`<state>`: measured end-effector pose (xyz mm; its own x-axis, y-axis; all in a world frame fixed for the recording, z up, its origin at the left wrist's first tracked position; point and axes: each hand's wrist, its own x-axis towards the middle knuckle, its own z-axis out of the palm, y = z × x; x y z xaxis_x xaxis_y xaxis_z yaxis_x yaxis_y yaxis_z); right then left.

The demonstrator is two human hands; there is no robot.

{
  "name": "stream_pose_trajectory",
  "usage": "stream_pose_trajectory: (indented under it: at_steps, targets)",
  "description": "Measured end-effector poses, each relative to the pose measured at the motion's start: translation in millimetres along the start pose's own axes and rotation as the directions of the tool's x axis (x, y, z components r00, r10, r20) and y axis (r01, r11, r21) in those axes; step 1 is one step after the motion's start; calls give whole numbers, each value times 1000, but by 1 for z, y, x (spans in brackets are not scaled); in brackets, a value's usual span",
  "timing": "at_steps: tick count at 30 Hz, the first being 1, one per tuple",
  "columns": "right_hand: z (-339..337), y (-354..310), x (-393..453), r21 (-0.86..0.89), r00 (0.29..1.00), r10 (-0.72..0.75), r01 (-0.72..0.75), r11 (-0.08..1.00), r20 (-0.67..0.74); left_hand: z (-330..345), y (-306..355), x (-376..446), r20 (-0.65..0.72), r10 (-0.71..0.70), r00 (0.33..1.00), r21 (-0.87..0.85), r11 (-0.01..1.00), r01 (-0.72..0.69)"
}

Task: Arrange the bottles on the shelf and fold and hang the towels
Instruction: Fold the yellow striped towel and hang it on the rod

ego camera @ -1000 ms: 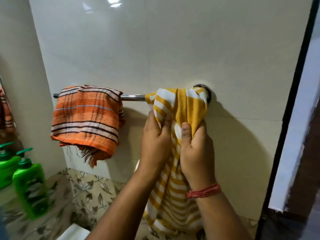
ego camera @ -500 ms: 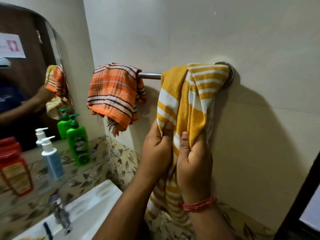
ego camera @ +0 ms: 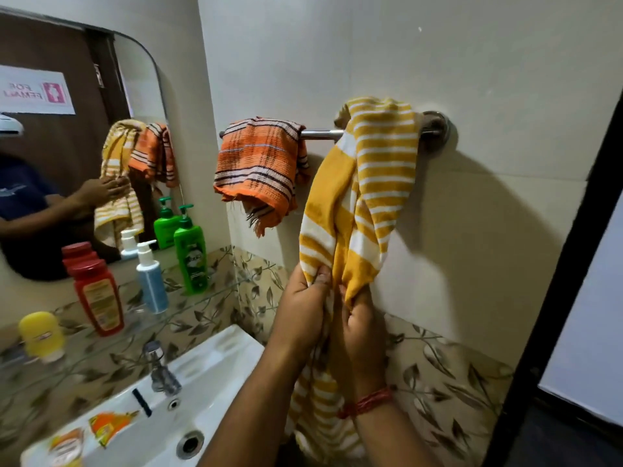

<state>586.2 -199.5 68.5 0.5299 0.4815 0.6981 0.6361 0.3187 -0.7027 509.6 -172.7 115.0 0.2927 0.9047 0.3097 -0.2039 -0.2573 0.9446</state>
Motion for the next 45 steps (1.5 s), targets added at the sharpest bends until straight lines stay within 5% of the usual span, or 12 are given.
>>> stream_pose_trajectory:
  at_steps: [7,10,13,15,16,20,21,25,30,35,42,45]
  targets:
    - [-1,-30,-67,115,974,-73,49,992,215,-43,5,-49,-48,26,999,-124,992,-31]
    - [-19,-52,-68,435,953,-84,-54,899,293,-65,15,-64,-72,45,996,-265,962,-63]
    - [-28,-67,-61,715,874,153,-468,520,461,-90,22,-78,-38,71,997,-299,951,-79]
    - [-25,-78,-51,735,754,143,-657,167,641,-103,22,-90,-27,56,998,-265,962,-62]
    - [-21,-85,-48,721,728,125,-685,102,674,-110,21,-95,-39,51,998,-242,968,-59]
    - [9,-103,-56,742,870,183,-487,460,458,-134,25,-109,-143,-8,990,-199,980,-21]
    - [15,-107,-61,736,877,209,-478,480,433,-139,29,-111,-206,-33,978,-164,986,-2]
    - [36,-110,-70,663,749,302,-663,347,590,-157,40,-116,-347,-53,936,-24,999,47]
    - [57,-106,-66,603,652,255,-758,250,714,-173,38,-114,-566,-21,824,-49,999,-8]
    - [70,-79,-45,475,506,270,-862,177,819,-167,27,-97,-619,-32,785,-104,994,-42]
    - [72,-43,10,276,276,114,-961,19,954,-159,14,-71,-836,5,548,-86,987,-139]
    - [74,-35,22,235,236,76,-972,23,969,-152,7,-66,-825,47,563,11,998,-67]
